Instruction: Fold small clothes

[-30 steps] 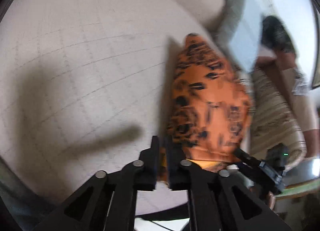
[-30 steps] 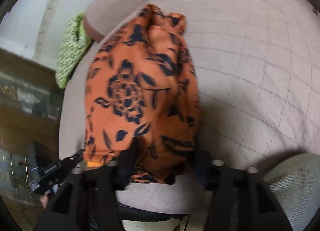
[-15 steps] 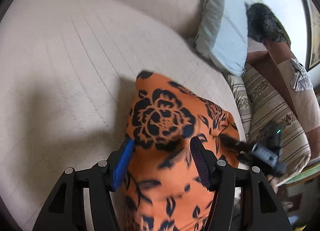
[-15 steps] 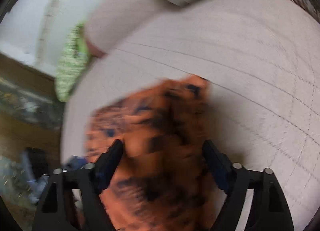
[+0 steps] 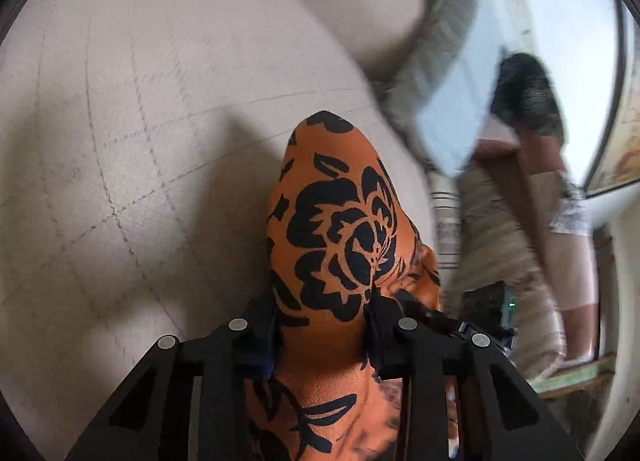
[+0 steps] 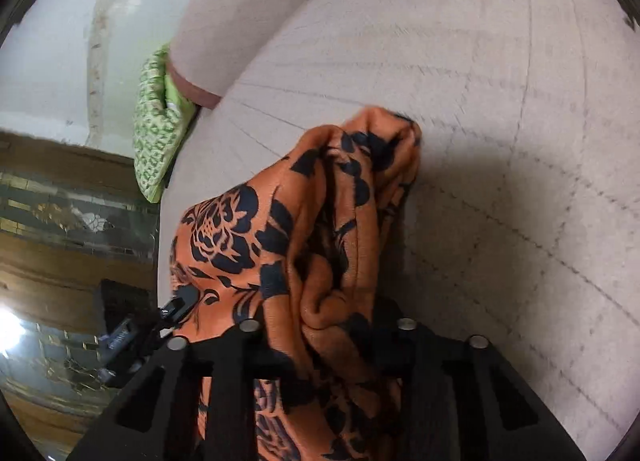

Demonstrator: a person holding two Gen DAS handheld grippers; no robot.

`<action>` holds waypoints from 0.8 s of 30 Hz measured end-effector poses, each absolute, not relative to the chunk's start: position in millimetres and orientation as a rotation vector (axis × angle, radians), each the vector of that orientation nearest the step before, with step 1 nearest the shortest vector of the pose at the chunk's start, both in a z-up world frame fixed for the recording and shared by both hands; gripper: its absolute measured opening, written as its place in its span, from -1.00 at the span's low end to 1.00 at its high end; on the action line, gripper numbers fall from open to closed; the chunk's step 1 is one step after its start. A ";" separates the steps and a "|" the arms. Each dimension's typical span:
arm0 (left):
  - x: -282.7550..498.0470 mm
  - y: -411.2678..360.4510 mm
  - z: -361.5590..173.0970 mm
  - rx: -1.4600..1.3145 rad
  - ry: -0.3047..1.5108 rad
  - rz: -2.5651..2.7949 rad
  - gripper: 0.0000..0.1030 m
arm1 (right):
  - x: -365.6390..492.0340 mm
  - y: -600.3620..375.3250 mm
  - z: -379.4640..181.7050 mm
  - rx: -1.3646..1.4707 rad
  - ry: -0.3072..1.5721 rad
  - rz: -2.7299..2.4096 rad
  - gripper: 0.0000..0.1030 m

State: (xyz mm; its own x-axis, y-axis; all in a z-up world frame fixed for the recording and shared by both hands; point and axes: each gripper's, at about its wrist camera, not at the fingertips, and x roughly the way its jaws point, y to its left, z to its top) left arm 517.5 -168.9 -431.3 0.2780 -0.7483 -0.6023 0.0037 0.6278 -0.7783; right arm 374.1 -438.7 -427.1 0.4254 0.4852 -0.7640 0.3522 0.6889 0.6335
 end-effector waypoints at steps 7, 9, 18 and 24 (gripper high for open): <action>524.9 -98.7 -371.3 -0.736 1.095 -0.565 -0.35 | 404.6 -391.4 -370.4 0.822 1.030 0.248 -0.47; 545.3 -86.2 -378.2 -0.679 1.109 -0.493 -0.23 | 427.6 -378.5 -374.3 0.788 1.051 0.241 -0.42; 465.6 -29.4 -401.3 -0.628 1.076 -0.311 0.21 | 411.8 -366.2 -396.0 0.643 1.126 0.117 0.22; 430.9 -46.8 -432.0 -0.603 1.179 -0.317 0.05 | 346.1 -343.5 -402.8 0.598 1.120 0.043 0.32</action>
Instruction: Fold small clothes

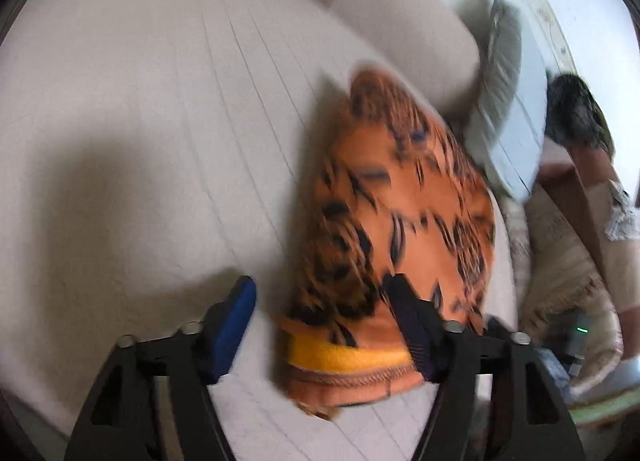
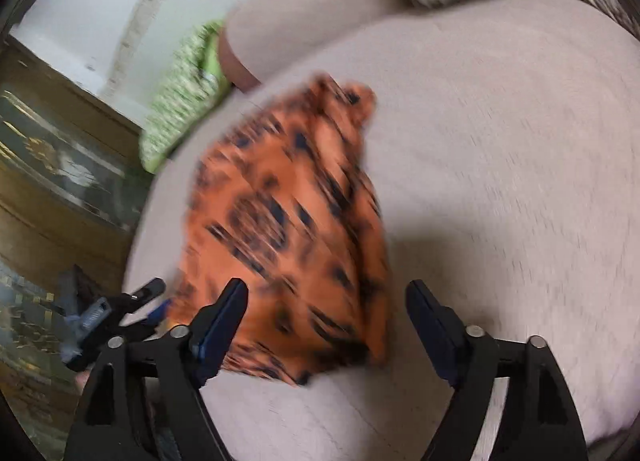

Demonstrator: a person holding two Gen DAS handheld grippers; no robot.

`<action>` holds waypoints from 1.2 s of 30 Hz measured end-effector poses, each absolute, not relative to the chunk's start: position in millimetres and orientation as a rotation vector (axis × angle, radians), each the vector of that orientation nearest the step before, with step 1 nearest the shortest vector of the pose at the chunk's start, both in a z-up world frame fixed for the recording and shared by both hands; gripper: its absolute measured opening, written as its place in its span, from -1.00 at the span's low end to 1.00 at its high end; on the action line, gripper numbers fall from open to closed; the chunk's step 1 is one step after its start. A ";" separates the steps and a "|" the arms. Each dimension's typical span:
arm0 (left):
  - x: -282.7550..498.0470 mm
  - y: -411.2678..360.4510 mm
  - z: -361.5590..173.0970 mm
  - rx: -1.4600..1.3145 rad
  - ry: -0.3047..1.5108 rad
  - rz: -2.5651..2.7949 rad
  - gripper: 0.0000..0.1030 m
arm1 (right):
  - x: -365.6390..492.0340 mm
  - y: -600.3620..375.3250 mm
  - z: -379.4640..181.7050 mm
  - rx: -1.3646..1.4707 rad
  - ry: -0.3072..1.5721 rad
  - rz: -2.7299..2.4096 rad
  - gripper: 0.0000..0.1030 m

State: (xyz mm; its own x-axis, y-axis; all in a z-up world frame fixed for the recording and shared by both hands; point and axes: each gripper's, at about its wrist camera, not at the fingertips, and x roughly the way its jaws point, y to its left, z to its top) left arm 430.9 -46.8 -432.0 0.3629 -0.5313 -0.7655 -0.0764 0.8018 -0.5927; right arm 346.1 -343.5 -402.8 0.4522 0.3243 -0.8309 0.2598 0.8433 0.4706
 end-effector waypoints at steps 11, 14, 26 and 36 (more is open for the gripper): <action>373.8 -62.5 -420.3 -0.428 1.118 -0.201 -0.65 | 304.0 -336.5 -411.2 0.630 1.116 0.043 -0.78; 367.2 -63.7 -413.7 -0.390 1.091 -0.193 -0.65 | 303.4 -335.0 -425.1 0.615 1.137 0.015 -0.76; 338.8 -68.2 -401.1 -0.396 1.021 -0.144 -0.49 | 283.0 -325.8 -418.8 0.544 1.132 -0.020 -0.58; 324.0 -69.7 -385.1 -0.393 0.955 -0.201 -0.03 | 279.1 -320.1 -398.7 0.605 1.036 0.056 0.37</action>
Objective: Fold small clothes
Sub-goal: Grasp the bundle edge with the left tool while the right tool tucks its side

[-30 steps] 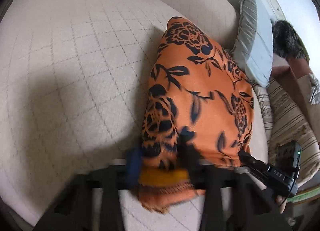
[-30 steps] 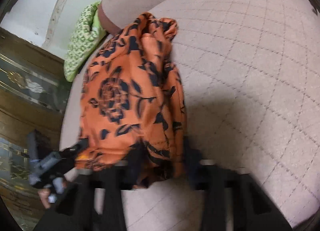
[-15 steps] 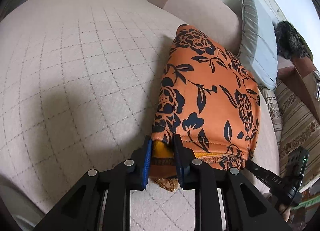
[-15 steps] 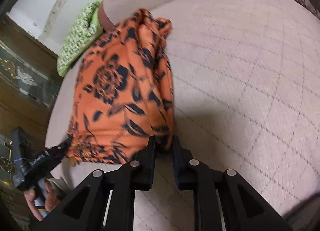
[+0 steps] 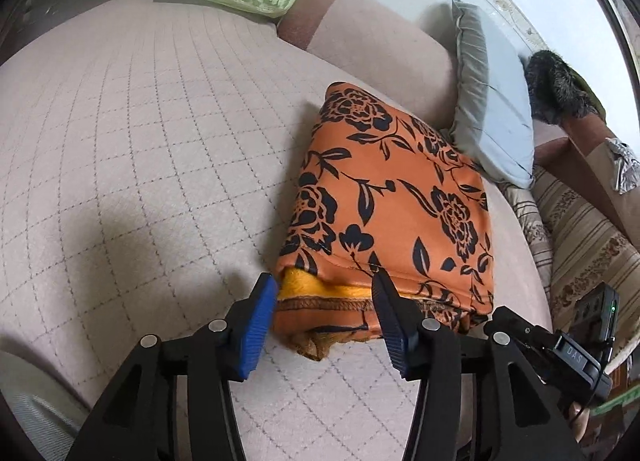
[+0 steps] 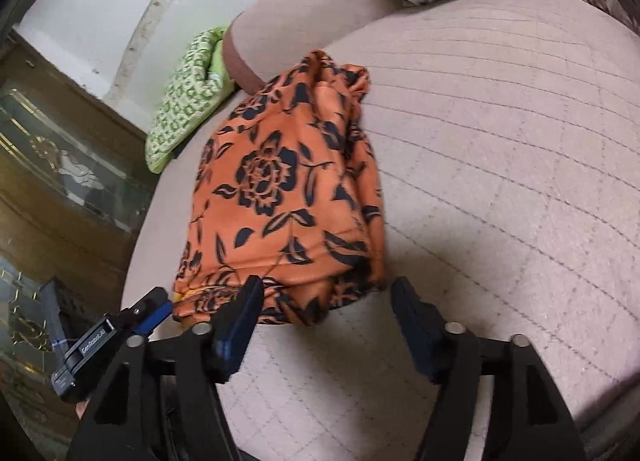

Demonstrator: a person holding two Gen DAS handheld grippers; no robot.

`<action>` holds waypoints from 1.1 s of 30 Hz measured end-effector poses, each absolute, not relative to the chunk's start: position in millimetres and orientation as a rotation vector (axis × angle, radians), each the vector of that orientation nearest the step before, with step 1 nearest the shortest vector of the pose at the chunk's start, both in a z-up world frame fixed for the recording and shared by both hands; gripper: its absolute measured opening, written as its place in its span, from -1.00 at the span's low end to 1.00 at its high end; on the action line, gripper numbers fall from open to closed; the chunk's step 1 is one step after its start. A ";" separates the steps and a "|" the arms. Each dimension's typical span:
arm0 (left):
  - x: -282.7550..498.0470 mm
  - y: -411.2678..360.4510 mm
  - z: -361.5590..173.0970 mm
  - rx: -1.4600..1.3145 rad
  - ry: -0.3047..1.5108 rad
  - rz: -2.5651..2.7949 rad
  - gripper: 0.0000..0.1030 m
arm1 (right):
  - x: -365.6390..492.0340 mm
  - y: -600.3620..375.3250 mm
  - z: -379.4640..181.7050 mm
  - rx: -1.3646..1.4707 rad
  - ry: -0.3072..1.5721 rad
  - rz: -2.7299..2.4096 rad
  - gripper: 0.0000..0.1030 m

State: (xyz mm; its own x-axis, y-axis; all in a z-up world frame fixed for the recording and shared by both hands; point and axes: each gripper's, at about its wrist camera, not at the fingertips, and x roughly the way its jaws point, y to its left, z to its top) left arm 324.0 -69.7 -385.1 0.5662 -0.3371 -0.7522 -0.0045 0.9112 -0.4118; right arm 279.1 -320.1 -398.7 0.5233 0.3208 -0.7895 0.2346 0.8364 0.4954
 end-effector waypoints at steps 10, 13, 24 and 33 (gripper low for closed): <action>323.9 -77.7 -375.9 -0.257 0.930 -0.072 -0.03 | 290.6 -322.5 -395.9 0.617 1.026 0.069 0.36; 330.5 -84.2 -374.8 -0.239 0.964 -0.092 -0.03 | 297.9 -318.1 -389.5 0.581 1.048 0.057 0.36; 408.9 -85.6 -416.7 -0.327 1.156 -0.229 0.04 | 339.2 -327.7 -419.0 0.599 1.136 0.033 -0.13; 392.4 -78.5 -379.5 -0.411 1.082 -0.316 -0.76 | 336.4 -322.4 -401.7 0.601 1.179 0.060 -0.80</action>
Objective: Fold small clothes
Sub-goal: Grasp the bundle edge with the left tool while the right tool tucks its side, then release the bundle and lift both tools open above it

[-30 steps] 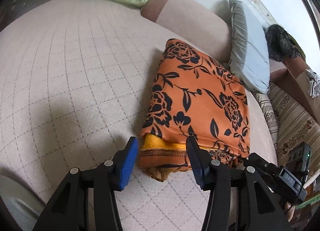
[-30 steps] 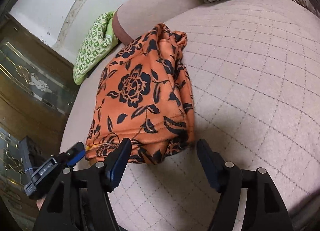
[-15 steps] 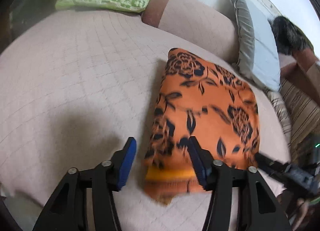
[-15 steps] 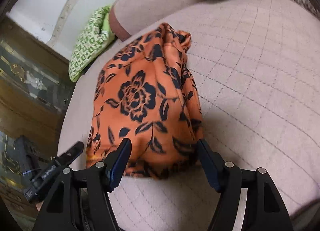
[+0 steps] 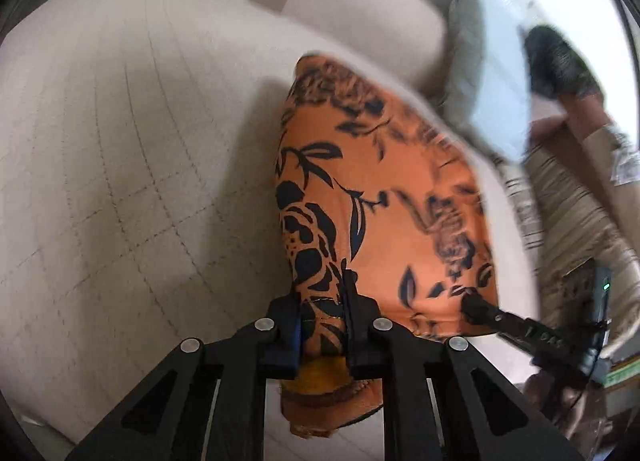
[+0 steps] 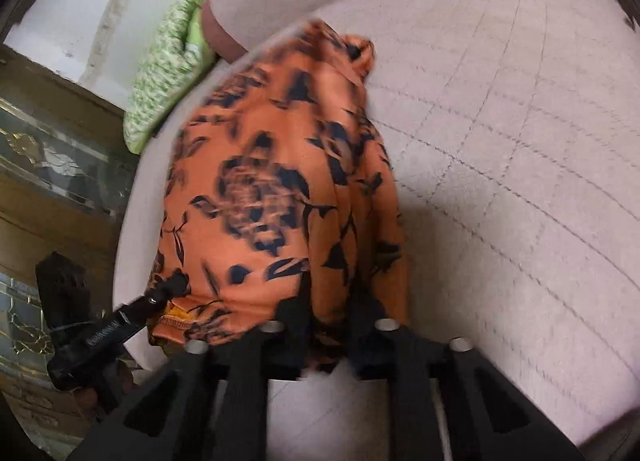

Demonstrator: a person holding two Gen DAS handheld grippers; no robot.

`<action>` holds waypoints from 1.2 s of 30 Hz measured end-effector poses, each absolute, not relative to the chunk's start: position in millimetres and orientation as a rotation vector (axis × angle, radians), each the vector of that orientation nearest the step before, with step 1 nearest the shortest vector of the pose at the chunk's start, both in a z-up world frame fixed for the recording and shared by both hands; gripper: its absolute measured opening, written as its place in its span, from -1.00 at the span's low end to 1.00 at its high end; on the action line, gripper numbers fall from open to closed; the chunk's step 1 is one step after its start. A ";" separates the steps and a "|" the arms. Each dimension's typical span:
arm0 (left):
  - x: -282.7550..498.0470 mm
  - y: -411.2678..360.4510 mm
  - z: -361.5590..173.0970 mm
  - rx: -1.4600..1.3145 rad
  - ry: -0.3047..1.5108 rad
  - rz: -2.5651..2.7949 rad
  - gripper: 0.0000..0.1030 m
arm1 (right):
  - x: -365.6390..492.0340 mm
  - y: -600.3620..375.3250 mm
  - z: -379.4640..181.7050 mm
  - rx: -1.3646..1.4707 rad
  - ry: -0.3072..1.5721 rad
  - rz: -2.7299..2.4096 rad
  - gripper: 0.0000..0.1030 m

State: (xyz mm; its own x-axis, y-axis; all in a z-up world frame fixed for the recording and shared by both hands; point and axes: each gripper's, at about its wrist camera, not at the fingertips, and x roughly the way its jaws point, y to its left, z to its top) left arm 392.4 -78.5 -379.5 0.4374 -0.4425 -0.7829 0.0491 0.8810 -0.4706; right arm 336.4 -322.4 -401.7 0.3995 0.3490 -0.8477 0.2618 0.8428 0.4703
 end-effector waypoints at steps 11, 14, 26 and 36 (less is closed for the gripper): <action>360.6 -53.6 -391.6 -0.384 1.042 -0.089 -0.05 | 298.0 -327.7 -374.6 0.524 1.019 -0.034 0.39; 343.7 -55.2 -380.5 -0.379 0.983 -0.093 -0.05 | 283.5 -338.5 -375.9 0.656 1.033 -0.030 0.36; 260.9 -64.7 -282.0 -0.360 0.876 -0.188 -0.03 | 234.0 -312.4 -298.4 0.565 1.081 -0.068 0.39; 195.5 -76.5 -237.7 -0.201 0.806 -0.260 0.09 | 229.4 -282.2 -230.2 0.558 0.963 0.076 0.47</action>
State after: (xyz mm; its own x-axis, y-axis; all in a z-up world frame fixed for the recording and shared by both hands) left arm 195.5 -76.5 -237.7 0.6631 -0.3046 -0.6838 0.1524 0.9493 -0.2751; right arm 229.4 -282.2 -230.2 0.5796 0.3032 -0.7564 0.1806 0.8574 0.4820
